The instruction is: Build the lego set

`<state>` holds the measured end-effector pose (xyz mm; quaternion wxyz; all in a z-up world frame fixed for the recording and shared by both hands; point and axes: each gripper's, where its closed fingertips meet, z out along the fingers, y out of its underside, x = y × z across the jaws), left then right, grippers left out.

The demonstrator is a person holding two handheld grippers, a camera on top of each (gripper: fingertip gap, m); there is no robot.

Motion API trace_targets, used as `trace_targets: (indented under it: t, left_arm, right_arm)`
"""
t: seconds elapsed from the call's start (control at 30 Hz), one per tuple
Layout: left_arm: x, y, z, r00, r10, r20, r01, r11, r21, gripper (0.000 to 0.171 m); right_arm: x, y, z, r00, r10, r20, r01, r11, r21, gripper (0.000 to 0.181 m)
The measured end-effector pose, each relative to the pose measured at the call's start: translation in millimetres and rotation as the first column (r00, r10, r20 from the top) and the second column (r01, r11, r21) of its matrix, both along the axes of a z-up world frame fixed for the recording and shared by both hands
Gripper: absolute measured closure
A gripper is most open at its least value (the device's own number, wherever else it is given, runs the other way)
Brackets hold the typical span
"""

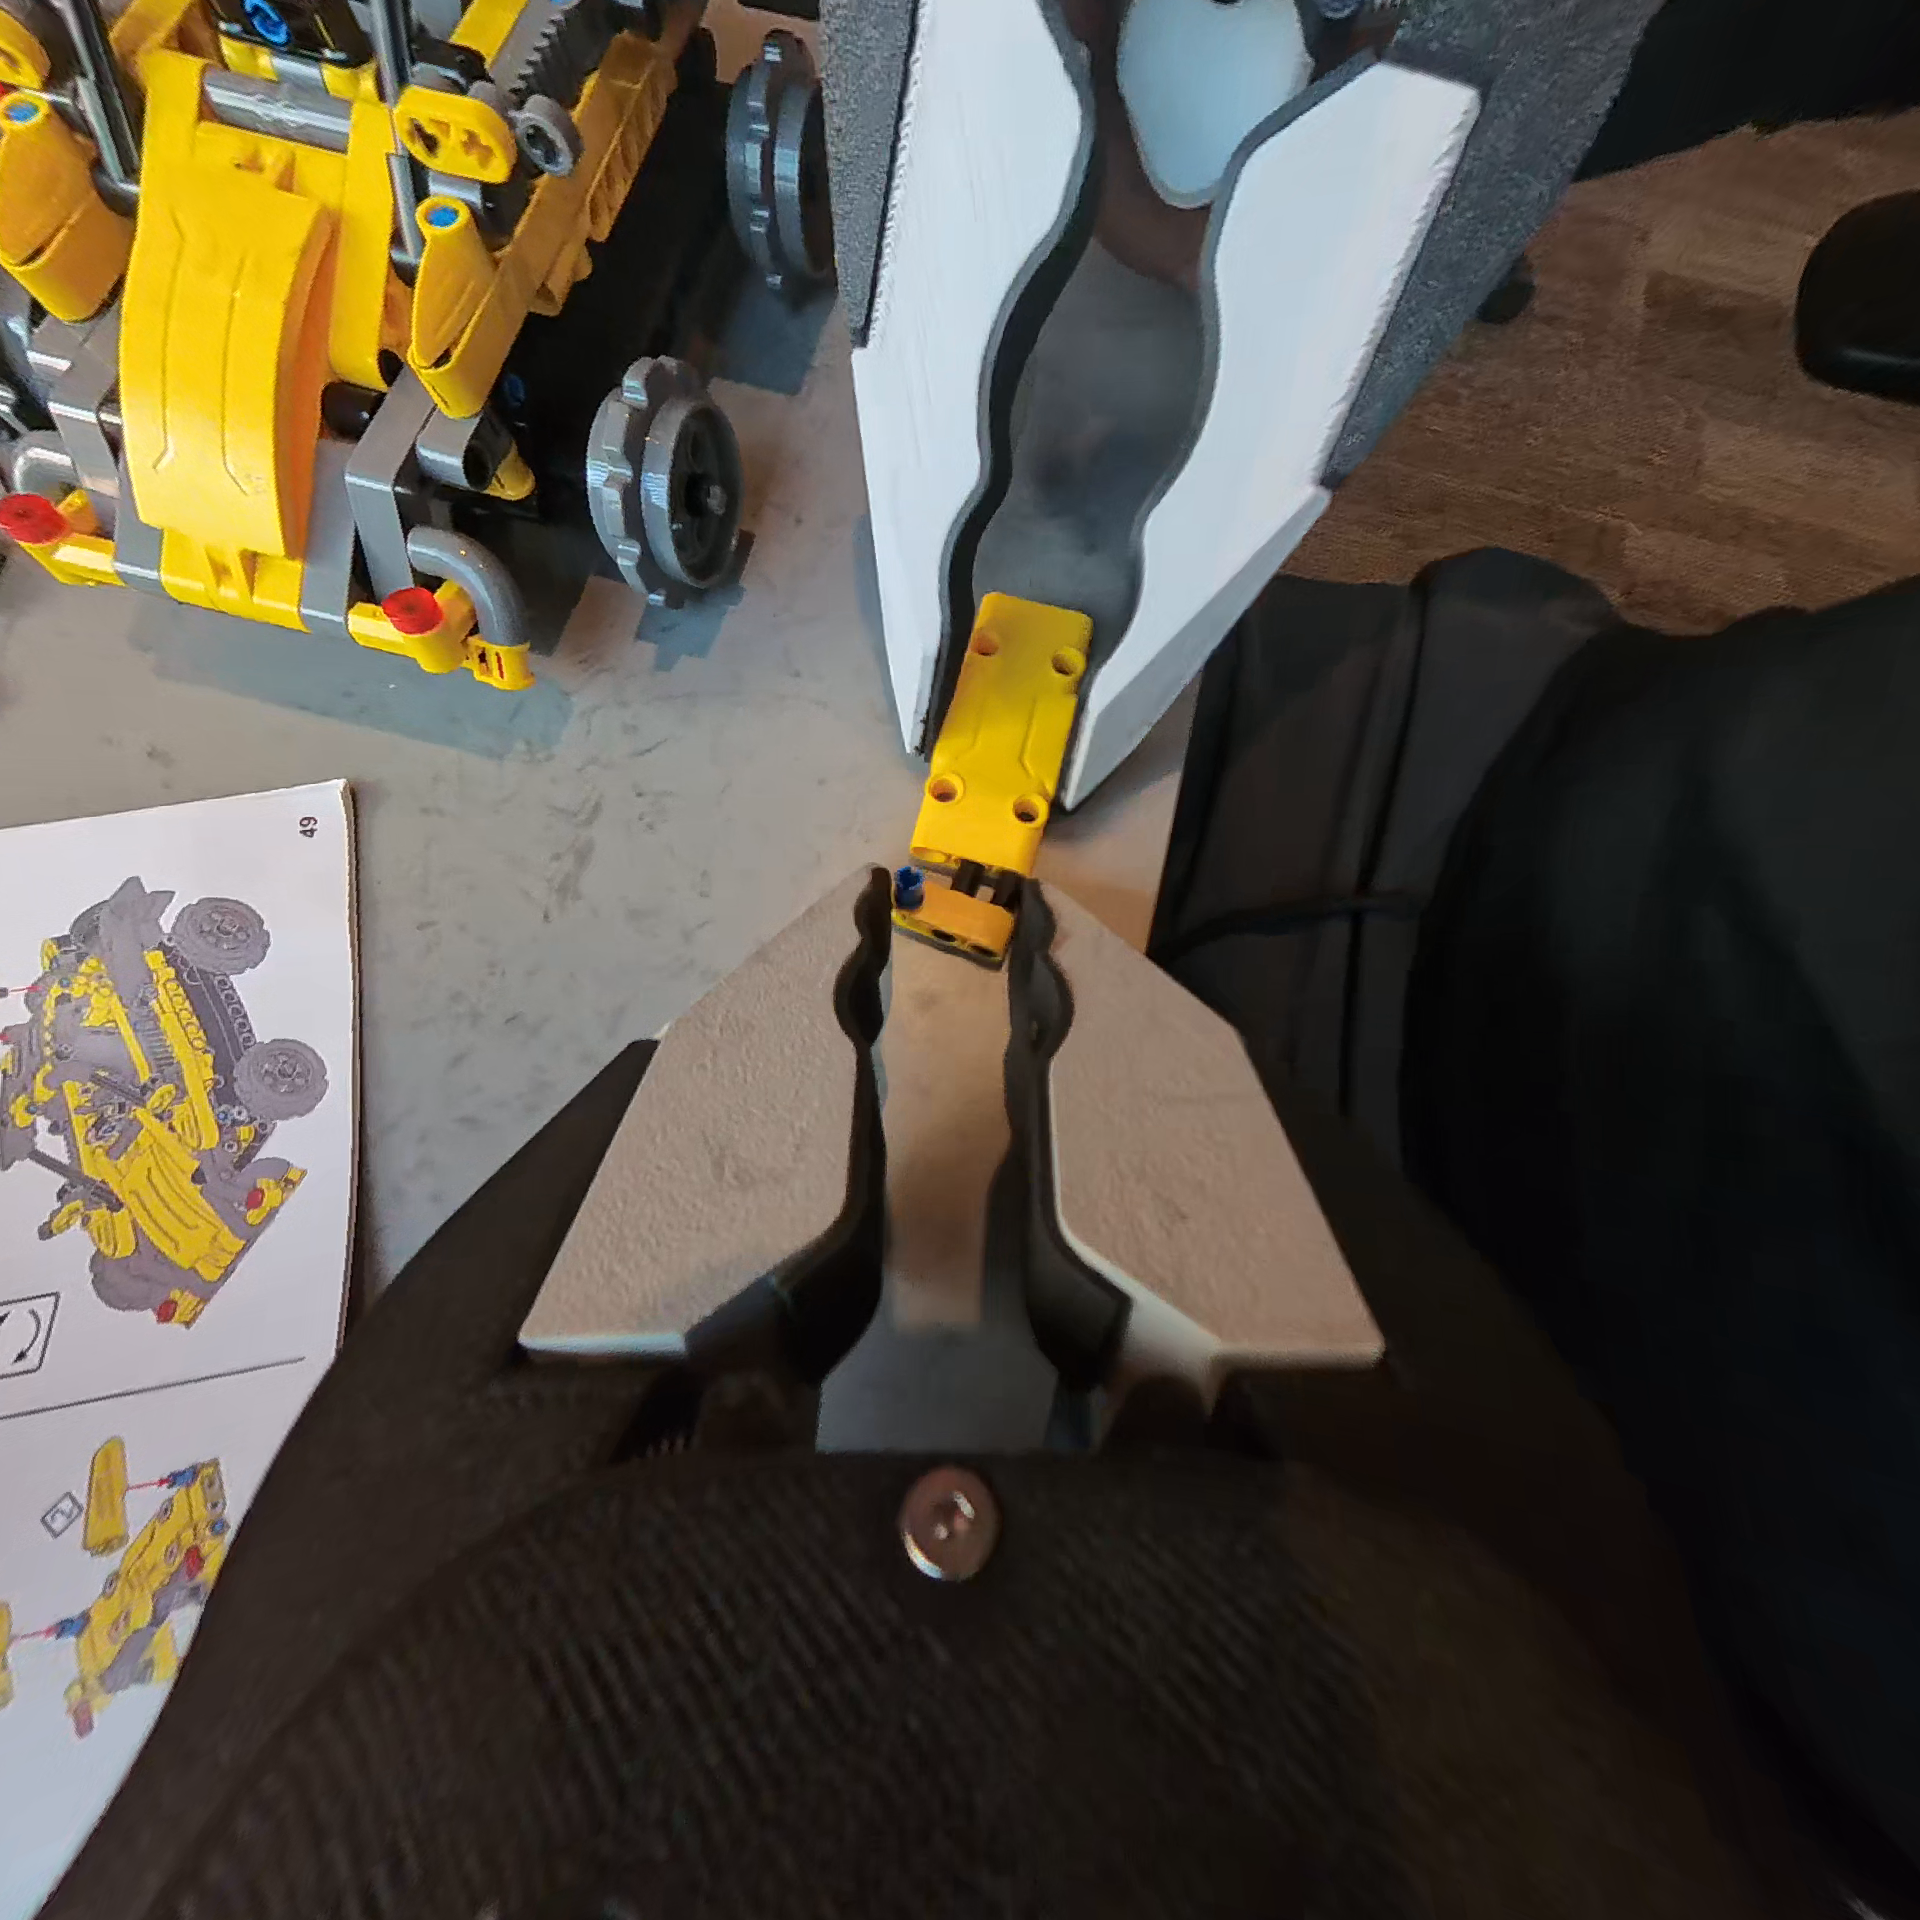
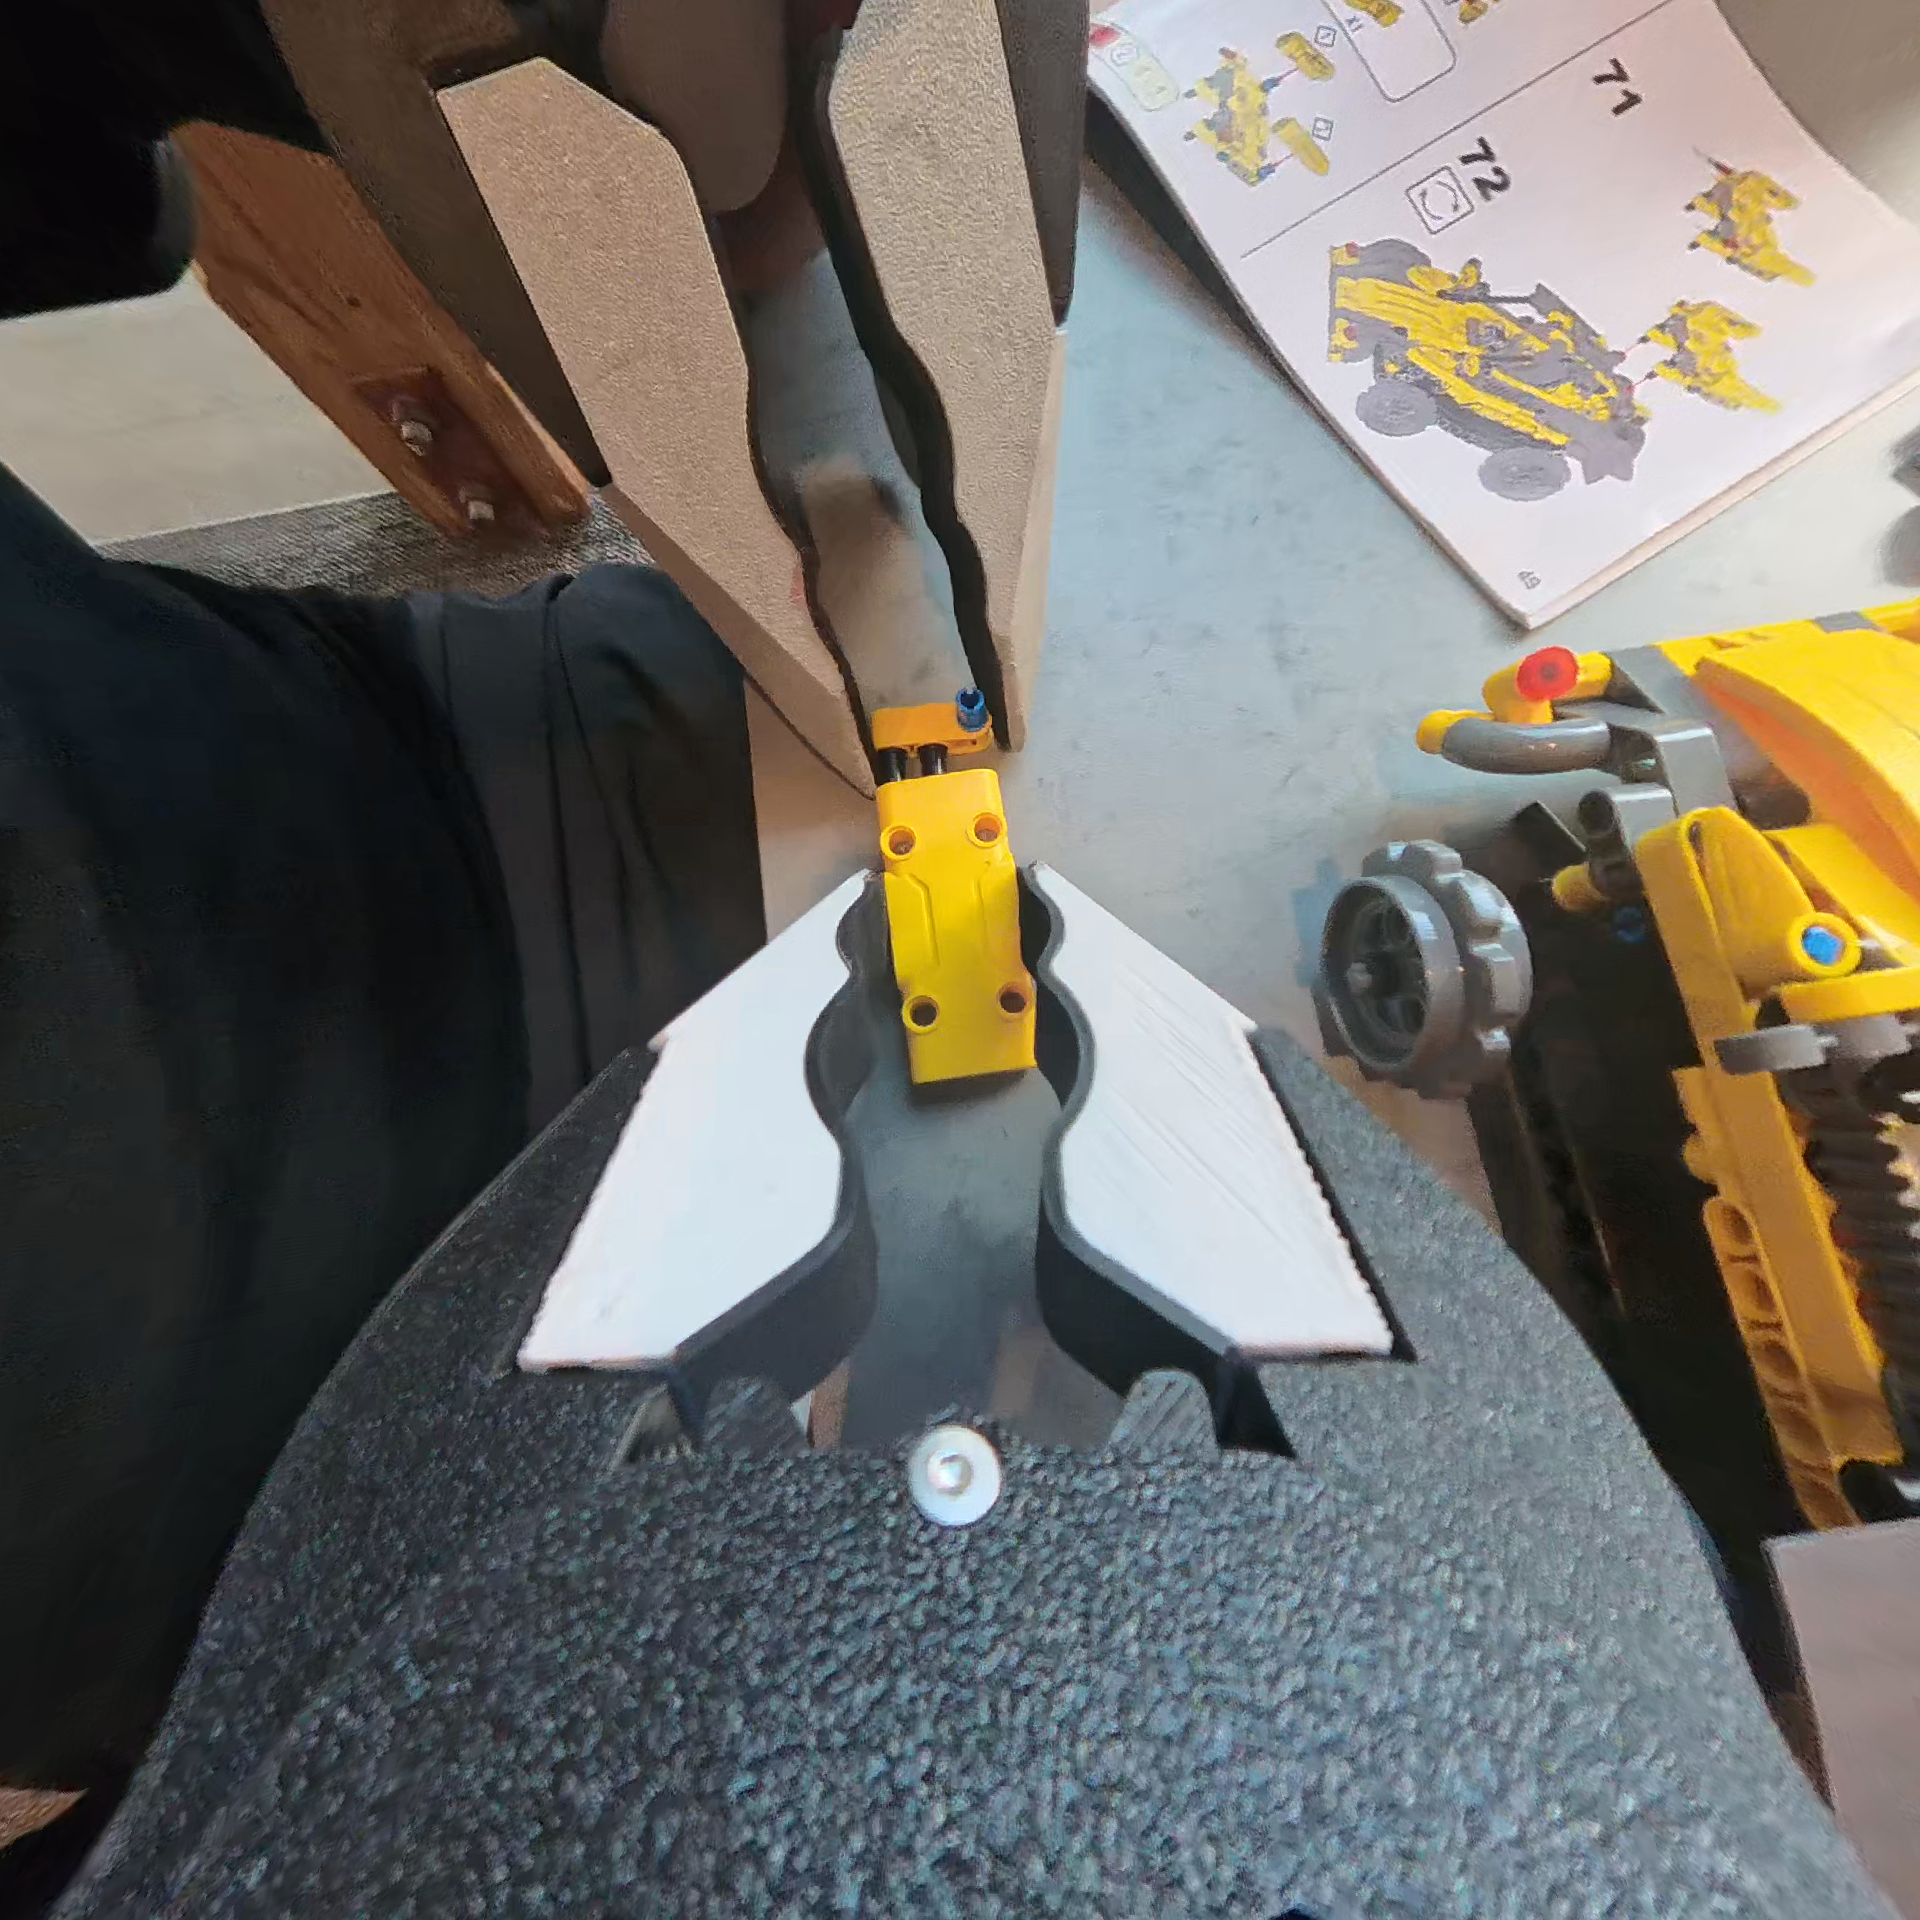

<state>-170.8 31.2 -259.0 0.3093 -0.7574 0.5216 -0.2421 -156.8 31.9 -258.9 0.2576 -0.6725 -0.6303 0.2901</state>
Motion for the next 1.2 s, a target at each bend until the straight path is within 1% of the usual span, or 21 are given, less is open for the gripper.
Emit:
trace_targets:
  t: [0.03,0.07,0.1,0.13,0.2,0.27,0.37,0.43,0.5,0.57,0.6,0.63,0.7,0.8,0.9,1.07,1.1,1.13,1.2]
  left_arm:
    - [1,1,0,1.0,0.004,0.004,-0.004,1.0,-0.012,0.149]
    - [2,1,1,1.0,0.01,0.011,-0.01,1.0,-0.022,0.142]
    - [2,2,1,1.0,0.023,0.016,-0.023,0.999,-0.029,0.128]
    - [2,3,1,0.999,0.037,0.018,-0.037,0.999,-0.033,0.122]
    - [0,3,3,0.998,0.051,0.022,-0.05,0.998,-0.026,0.122]
    - [-8,3,6,0.998,0.068,0.016,-0.068,0.998,-0.007,0.124]
    - [-20,4,11,0.996,0.089,0.025,-0.089,0.996,-0.008,0.127]
    - [-25,9,12,0.994,0.107,0.028,-0.106,0.994,-0.015,0.127]
    - [-25,11,9,0.992,0.123,0.019,-0.121,0.99,-0.07,0.124]
    - [-18,9,6,0.994,0.108,0.02,-0.105,0.986,-0.131,0.124]
    - [-15,8,5,0.995,0.099,0.013,-0.097,0.986,-0.134,0.126]
    - [-14,10,3,0.995,0.095,-0.001,-0.094,0.989,-0.115,0.13]
    - [-15,15,1,0.995,0.094,-0.04,-0.096,0.993,-0.066,0.139]
    - [-17,18,1,0.994,0.09,-0.068,-0.094,0.994,-0.052,0.142]
    - [-17,18,0,0.994,0.08,-0.071,-0.083,0.995,-0.047,0.142]
    - [-12,15,1,0.996,0.077,-0.042,-0.08,0.994,-0.07,0.139]
    - [-11,15,1,0.996,0.079,-0.051,-0.082,0.994,-0.066,0.141]
    - [-10,15,0,0.995,0.072,-0.065,-0.076,0.996,-0.051,0.151]
    - [-8,16,-1,0.996,0.051,-0.076,-0.051,0.999,-0.002,0.15]
  right_arm:
    - [-1,0,0,1.0,-0.004,-0.002,0.004,1.0,-0.01,0.156]
    - [-2,0,1,1.0,-0.012,-0.004,0.012,1.0,-0.011,0.153]
    - [-3,-2,1,1.0,-0.006,-0.005,0.006,1.0,-0.008,0.144]
    - [-4,-2,1,1.0,-0.015,-0.001,0.015,1.0,0.012,0.135]
    - [-2,0,1,0.999,-0.04,-0.002,0.04,0.999,0.037,0.132]
    - [4,-2,3,0.998,-0.062,0.0,0.062,0.998,0.015,0.127]
    - [21,4,2,0.99,-0.134,0.034,0.132,0.99,0.046,0.127]
    - [28,4,3,0.988,-0.152,0.038,0.15,0.987,0.059,0.126]
    - [29,6,4,0.986,-0.163,0.038,0.16,0.985,0.067,0.124]
    - [24,7,7,0.99,-0.141,0.029,0.138,0.988,0.063,0.124]
    - [19,6,8,0.993,-0.116,0.023,0.114,0.992,0.057,0.124]
    - [13,4,10,0.996,-0.086,0.016,0.085,0.995,0.049,0.124]
    - [4,2,8,0.999,-0.036,0.03,0.035,0.999,0.042,0.133]
    - [-1,3,-2,0.998,0.007,0.069,-0.009,1.0,0.029,0.138]
    - [-2,3,-1,0.998,0.017,0.053,-0.017,1.0,0.011,0.156]
    - [-1,2,-1,1.0,-0.005,0.001,0.005,1.0,0.009,0.156]
    - [-1,2,-1,1.0,-0.011,0.001,0.011,1.0,0.009,0.156]
    - [-1,2,-1,1.0,-0.017,0.001,0.017,1.0,0.011,0.156]
    - [-1,3,-1,0.999,-0.034,0.003,0.033,0.999,0.014,0.156]
